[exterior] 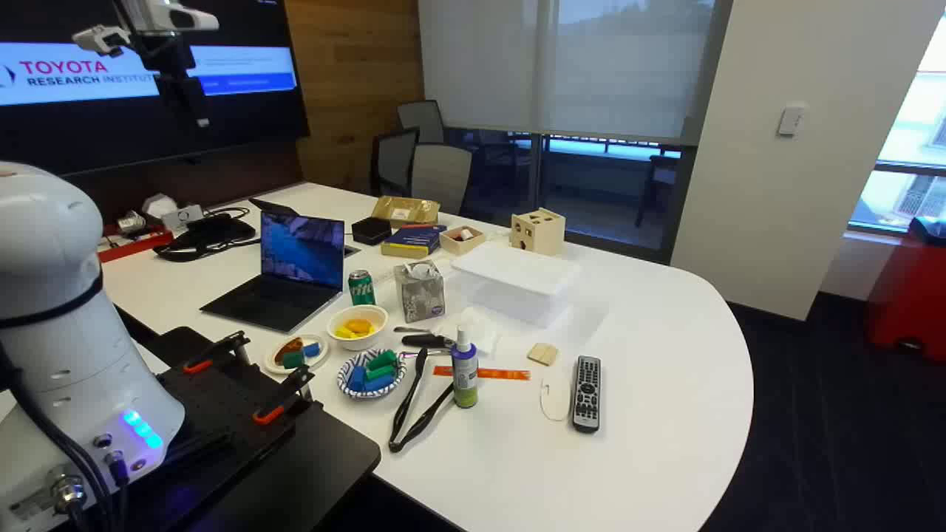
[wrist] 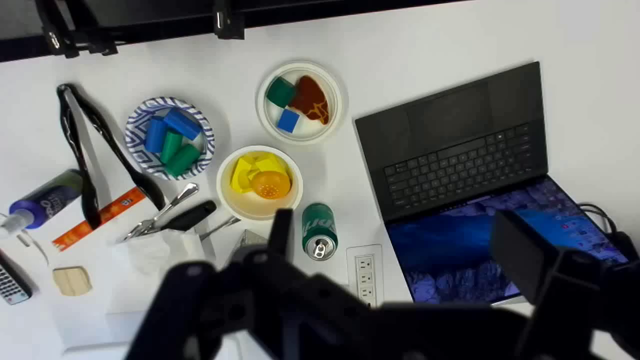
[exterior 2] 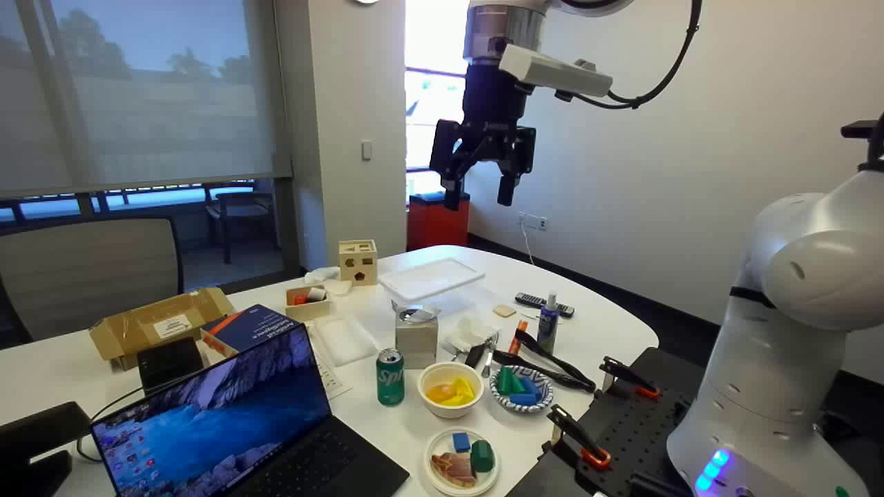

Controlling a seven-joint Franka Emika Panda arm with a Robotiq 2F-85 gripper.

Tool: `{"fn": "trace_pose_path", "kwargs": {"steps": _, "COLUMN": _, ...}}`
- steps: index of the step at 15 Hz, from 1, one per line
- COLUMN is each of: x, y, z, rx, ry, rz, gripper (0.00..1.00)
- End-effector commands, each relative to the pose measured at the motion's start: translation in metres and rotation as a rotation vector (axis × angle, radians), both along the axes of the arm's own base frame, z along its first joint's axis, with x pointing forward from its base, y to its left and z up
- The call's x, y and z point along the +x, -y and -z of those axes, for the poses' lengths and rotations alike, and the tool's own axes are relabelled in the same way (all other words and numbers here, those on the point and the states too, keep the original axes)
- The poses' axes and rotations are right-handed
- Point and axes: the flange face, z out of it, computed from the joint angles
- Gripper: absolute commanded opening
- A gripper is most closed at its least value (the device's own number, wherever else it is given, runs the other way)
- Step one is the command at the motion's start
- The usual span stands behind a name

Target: Remove the blocks from the white plate and put them in the white bowl then use the napkin to wipe the pizza slice on the plate.

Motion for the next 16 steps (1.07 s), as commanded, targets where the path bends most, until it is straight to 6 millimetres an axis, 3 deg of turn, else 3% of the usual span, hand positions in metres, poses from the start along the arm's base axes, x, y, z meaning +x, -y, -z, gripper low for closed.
{"fn": "trace_pose_path", "kwargs": {"steps": 1, "x": 0.000, "y": 0.000, "z": -0.001, "rx": 0.000, "ry": -0.001, "rz": 0.000, "gripper": 1.00}}
{"fn": "trace_pose_path", "kwargs": {"steps": 6, "x": 0.051, "y": 0.017, "z": 0.097, "rx": -0.041, "ry": -0.007, "rz": 0.212, "gripper": 1.00}}
{"fn": "trace_pose_path", "kwargs": {"steps": 9, "x": 0.070, "y": 0.028, "z": 0.171, "rx": 0.005, "ry": -0.040, "rz": 0.348, "gripper": 1.00}}
{"fn": "trace_pose_path", "kwargs": {"steps": 12, "x": 0.067, "y": 0.038, "z": 0.249, "rx": 0.020, "ry": -0.092, "rz": 0.490, "gripper": 1.00}}
{"fn": "trace_pose_path", "kwargs": {"steps": 16, "x": 0.046, "y": 0.054, "z": 0.339, "rx": -0.016, "ry": -0.113, "rz": 0.635, "gripper": 1.00}}
